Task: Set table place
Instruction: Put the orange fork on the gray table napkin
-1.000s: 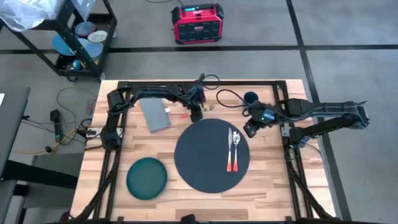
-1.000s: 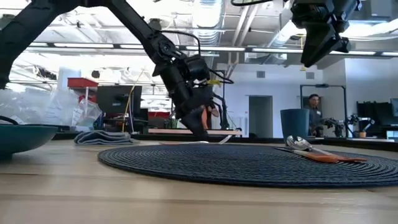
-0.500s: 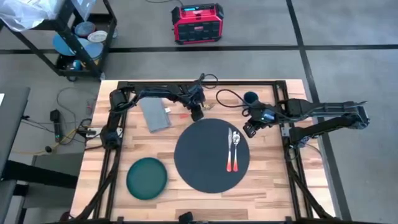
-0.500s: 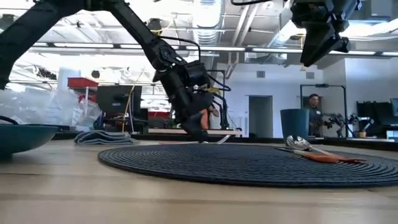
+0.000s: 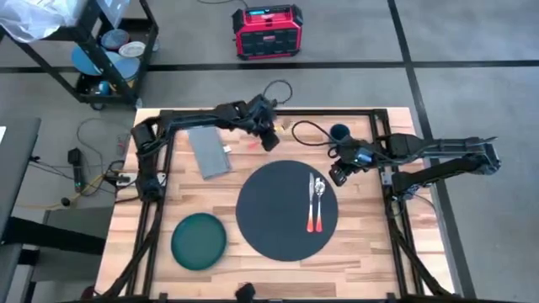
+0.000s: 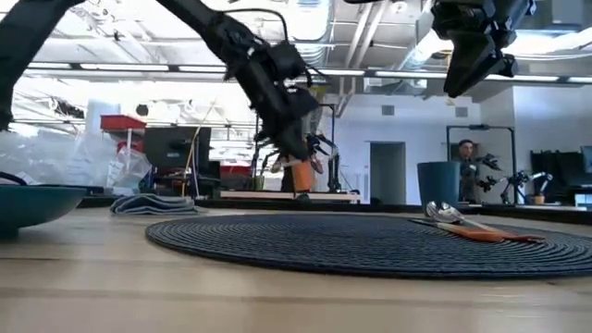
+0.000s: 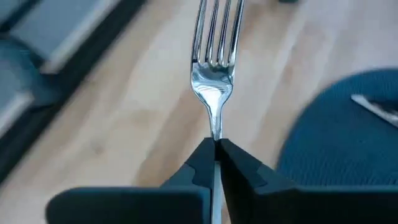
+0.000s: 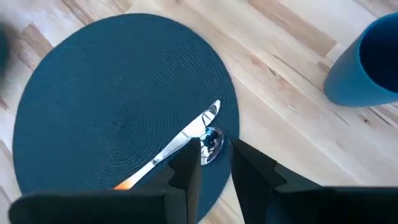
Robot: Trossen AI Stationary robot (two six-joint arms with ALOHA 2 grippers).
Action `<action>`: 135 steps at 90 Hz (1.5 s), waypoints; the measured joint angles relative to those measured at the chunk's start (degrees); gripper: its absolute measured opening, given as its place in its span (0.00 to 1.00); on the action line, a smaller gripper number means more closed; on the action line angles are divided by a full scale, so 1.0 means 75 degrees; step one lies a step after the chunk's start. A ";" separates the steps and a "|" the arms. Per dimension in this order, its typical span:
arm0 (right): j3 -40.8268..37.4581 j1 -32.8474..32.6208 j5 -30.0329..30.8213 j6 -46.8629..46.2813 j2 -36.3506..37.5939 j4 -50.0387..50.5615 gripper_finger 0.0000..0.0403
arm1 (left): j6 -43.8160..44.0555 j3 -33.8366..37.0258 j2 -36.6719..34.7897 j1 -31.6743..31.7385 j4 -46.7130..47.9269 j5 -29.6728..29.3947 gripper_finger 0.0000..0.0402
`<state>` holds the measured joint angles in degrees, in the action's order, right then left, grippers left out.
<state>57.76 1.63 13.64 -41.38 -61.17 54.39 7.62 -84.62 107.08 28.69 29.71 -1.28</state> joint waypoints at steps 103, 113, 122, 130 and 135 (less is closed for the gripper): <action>-0.0003 -0.0220 0.0191 0.0411 0.0000 -0.0193 0.18 | 0.8107 0.3908 -0.2843 0.0707 0.0922 -0.2379 0.00; -0.0003 -0.0269 0.0191 0.0459 0.0000 -0.0173 0.18 | 0.7998 0.3908 -0.2843 0.0779 0.1250 -0.2524 0.00; -0.0003 -0.0268 0.0171 0.0530 0.0000 -0.0144 0.18 | 0.7801 0.3908 -0.2843 0.0876 0.1374 -0.2545 0.00; -0.0003 -0.0268 0.0171 0.0529 0.0000 -0.0140 0.18 | 0.7892 0.3908 -0.2843 0.0974 0.1647 -0.2520 0.00; -0.0003 -0.0268 0.0174 0.0527 0.0000 -0.0139 0.18 | 0.7908 0.3908 -0.2843 0.1033 0.1787 -0.2463 0.00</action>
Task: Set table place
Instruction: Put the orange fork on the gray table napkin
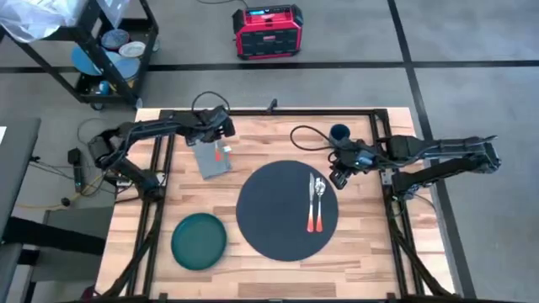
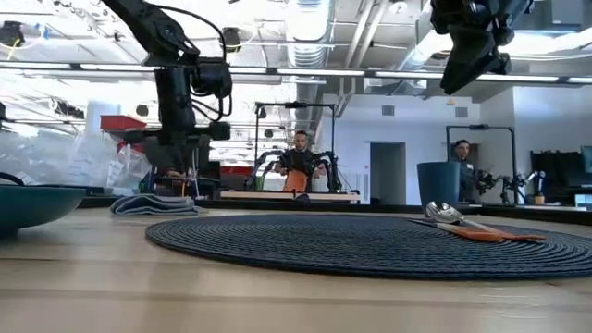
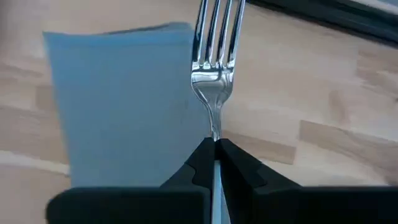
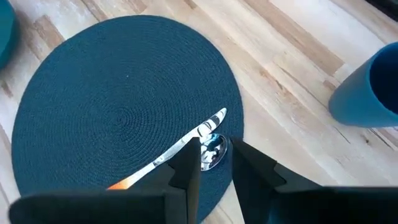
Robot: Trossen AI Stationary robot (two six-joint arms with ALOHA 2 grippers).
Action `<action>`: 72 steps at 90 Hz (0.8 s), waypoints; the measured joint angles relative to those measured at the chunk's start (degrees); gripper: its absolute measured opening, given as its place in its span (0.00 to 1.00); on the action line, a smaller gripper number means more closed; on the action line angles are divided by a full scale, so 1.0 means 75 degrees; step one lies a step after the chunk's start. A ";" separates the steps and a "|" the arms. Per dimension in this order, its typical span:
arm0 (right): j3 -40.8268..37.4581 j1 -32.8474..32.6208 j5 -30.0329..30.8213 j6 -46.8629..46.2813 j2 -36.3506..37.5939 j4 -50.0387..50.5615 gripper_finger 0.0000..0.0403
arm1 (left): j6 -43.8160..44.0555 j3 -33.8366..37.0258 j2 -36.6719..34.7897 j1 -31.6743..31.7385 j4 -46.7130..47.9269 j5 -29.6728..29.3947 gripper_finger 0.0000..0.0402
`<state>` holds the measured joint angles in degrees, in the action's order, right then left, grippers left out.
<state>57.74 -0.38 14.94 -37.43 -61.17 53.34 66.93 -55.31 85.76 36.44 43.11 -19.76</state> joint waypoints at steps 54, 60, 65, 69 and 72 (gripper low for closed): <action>0.0000 0.0010 0.0015 -0.0003 0.0000 -0.0007 0.18 | 0.0553 0.1201 -0.0315 0.0223 -0.0826 0.0843 0.00; 0.0000 0.0015 0.0017 -0.0006 0.0000 -0.0009 0.18 | 0.0546 0.1201 -0.0315 0.0246 -0.0825 0.0817 0.00; 0.0000 0.0017 0.0017 -0.0006 0.0000 -0.0009 0.18 | 0.0543 0.1201 -0.0315 0.0290 -0.0763 0.0799 0.00; 0.0000 0.0017 0.0017 -0.0006 0.0000 -0.0009 0.18 | 0.0541 0.1201 -0.0314 0.0354 -0.0682 0.0791 0.00; 0.0000 0.0017 0.0017 -0.0007 0.0000 -0.0009 0.18 | 0.0540 0.1202 -0.0312 0.0406 -0.0632 0.0774 0.00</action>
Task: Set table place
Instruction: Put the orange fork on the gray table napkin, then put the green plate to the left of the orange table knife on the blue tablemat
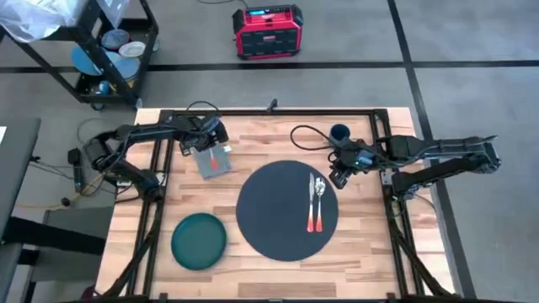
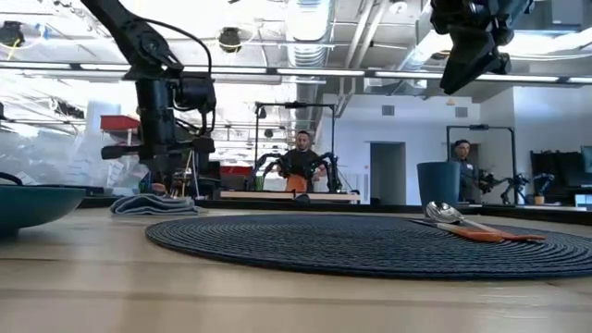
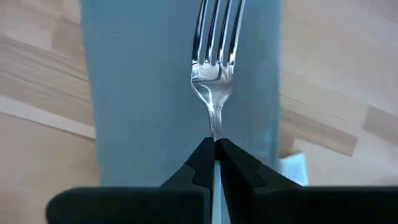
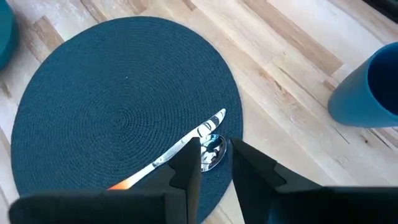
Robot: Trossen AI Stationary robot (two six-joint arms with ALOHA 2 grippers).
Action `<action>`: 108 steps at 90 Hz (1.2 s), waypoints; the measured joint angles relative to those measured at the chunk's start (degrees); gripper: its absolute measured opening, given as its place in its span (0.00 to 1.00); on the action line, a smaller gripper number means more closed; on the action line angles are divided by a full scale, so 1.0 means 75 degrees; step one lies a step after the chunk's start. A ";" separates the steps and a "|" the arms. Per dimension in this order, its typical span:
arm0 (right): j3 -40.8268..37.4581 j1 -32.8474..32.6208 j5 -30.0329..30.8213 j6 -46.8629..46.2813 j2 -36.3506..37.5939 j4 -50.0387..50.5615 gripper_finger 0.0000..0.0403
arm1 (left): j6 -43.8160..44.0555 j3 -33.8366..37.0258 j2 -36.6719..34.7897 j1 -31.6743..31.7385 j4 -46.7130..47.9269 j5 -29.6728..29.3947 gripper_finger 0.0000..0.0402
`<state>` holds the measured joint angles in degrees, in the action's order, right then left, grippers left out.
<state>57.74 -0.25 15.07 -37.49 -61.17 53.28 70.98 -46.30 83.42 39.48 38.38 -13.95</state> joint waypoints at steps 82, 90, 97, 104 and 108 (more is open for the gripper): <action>0.0000 0.0000 0.0006 -0.0077 0.0001 -0.0006 0.18 | -0.0029 0.0465 0.0012 0.0135 -0.0467 0.0294 0.13; 0.0000 0.0000 0.0006 -0.0077 0.0003 -0.0004 0.18 | -0.0192 0.0465 0.0012 0.0135 -0.0606 0.0295 0.16; 0.0000 0.0000 0.0006 -0.0080 0.0002 -0.0004 0.18 | -0.0415 0.0393 -0.0001 0.0135 -0.0634 0.0305 0.17; 0.0000 0.0000 0.0006 -0.0080 0.0002 0.0001 0.18 | -0.0901 0.0204 -0.0157 0.0132 -0.0635 0.0373 0.18; 0.0000 0.0000 0.0003 -0.0080 0.0003 0.0009 0.18 | -0.1368 0.0063 -0.0313 0.0095 -0.0650 0.0460 0.18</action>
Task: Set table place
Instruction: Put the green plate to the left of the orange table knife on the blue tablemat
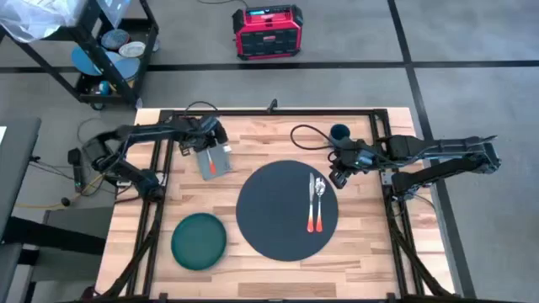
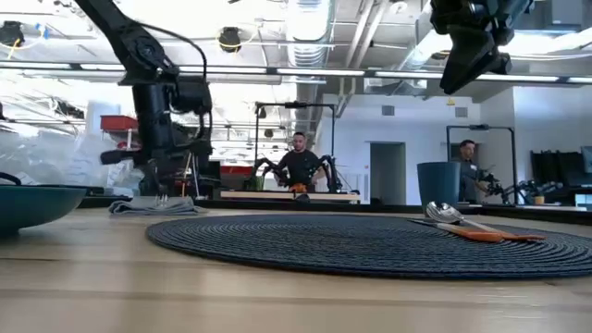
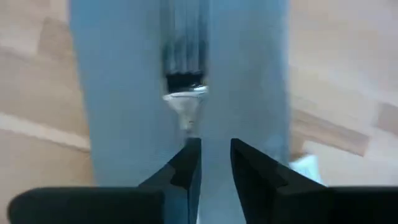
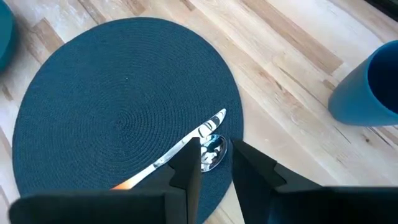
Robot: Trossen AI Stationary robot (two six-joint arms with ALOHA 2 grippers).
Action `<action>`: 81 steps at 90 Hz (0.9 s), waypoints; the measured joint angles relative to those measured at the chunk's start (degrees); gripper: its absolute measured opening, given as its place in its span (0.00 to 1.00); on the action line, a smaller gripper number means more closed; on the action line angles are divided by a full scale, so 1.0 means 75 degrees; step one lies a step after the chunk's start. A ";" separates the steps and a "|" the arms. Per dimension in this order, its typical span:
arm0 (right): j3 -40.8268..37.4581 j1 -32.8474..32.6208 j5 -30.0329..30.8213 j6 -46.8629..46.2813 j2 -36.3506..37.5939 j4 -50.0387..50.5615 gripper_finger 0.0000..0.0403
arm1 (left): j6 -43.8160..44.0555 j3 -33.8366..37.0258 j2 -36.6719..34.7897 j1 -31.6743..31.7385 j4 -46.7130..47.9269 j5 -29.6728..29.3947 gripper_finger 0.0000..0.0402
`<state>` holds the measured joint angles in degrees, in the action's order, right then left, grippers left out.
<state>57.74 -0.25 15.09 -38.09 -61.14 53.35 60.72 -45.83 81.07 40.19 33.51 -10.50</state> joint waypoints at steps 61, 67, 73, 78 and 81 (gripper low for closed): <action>0.0000 -0.0017 -0.0028 0.0157 -0.0003 0.0856 0.18 | 0.0879 -0.0352 -0.2545 -0.6771 0.4641 0.1019 0.18; 0.0000 -0.0017 -0.0029 0.0168 0.0000 0.0853 0.18 | 0.1014 -0.0238 -0.2473 -0.7275 0.4618 0.1123 0.18; 0.0000 -0.0026 -0.0029 0.0167 0.0000 0.0853 0.18 | 0.1167 -0.0009 -0.2453 -0.7637 0.4600 0.1246 0.20; 0.0000 -0.0026 -0.0029 0.0169 -0.0001 0.0853 0.18 | 0.1259 0.0171 -0.2463 -0.7828 0.4460 0.1317 0.22; 0.0000 -0.0032 -0.0032 0.0167 -0.0001 0.0852 0.18 | 0.1309 0.0307 -0.2470 -0.7903 0.4245 0.1385 0.24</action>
<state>57.74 -0.49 14.85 -36.83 -61.15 59.74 70.54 -43.52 62.54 -19.08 65.34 -0.11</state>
